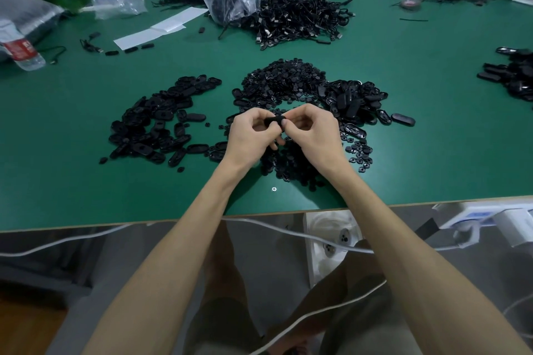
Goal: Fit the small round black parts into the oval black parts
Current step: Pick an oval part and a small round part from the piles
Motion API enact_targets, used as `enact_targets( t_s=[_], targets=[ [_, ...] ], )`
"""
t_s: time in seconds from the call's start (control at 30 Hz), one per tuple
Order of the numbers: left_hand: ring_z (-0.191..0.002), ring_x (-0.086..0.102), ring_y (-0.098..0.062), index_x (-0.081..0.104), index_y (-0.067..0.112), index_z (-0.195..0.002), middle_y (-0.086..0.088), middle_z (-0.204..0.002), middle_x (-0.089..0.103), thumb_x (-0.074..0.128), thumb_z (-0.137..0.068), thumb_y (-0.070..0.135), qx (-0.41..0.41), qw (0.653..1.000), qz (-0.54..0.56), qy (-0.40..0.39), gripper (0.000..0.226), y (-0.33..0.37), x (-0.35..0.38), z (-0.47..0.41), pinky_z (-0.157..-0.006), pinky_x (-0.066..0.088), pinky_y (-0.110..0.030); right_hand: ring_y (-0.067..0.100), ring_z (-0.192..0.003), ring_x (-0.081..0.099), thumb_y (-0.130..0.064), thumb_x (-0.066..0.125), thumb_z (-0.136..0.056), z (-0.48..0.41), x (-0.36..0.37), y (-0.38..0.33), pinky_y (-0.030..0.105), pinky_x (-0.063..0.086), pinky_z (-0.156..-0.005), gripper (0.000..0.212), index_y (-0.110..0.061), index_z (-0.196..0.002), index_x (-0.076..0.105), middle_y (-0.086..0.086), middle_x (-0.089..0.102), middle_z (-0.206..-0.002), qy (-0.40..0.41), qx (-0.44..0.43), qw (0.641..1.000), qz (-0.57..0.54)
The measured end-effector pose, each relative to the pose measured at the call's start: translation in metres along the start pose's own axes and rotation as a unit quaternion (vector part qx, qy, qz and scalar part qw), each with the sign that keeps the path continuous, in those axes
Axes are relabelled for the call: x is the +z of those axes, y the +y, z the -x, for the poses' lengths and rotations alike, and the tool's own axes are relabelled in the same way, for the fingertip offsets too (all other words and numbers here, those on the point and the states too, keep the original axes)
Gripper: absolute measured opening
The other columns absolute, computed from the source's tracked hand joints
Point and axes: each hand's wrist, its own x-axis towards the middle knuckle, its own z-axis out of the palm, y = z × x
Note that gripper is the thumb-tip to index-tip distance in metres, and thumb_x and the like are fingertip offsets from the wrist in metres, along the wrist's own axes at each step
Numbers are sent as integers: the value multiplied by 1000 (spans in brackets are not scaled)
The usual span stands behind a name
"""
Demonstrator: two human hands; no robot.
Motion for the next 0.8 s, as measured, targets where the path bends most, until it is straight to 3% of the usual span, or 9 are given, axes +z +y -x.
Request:
enact_targets(
  t_s=[0.27,0.6,0.7,0.8],
  targets=[
    [-69,74,-27,67,-8,-105,-19,-83,74,64,-98,-3,16,1000,-4,-13,9,2,-1,1,-68,63,-35,-6,-65,59,-12,77,-89,-2,-1,4,10,45,-64,3,-12,-91,74,-10,69,-76,10,0,1000,-27],
    [-72,76,-33,69,-5,-106,-18,-88,76,70,-98,4,25,999,37,-13,12,1,-2,1,-69,63,-38,11,-79,65,-21,73,-93,-2,-4,8,37,56,-73,5,-17,-90,72,-2,73,-84,11,-12,998,-57],
    [-85,78,-23,70,4,-109,-11,-96,77,70,-99,10,55,998,6,-3,12,2,1,-1,-81,63,-36,8,-76,62,-22,73,-94,-2,-5,5,29,51,-72,7,-16,-93,74,-4,71,-84,25,0,998,-65],
    [-104,69,-6,69,11,-125,-1,-120,69,66,-102,19,117,989,-84,24,25,10,2,1,-93,55,-21,8,-66,61,-20,69,-97,-4,-7,7,24,49,-61,11,-9,-100,70,0,69,-79,92,67,982,-152]
  ],
)
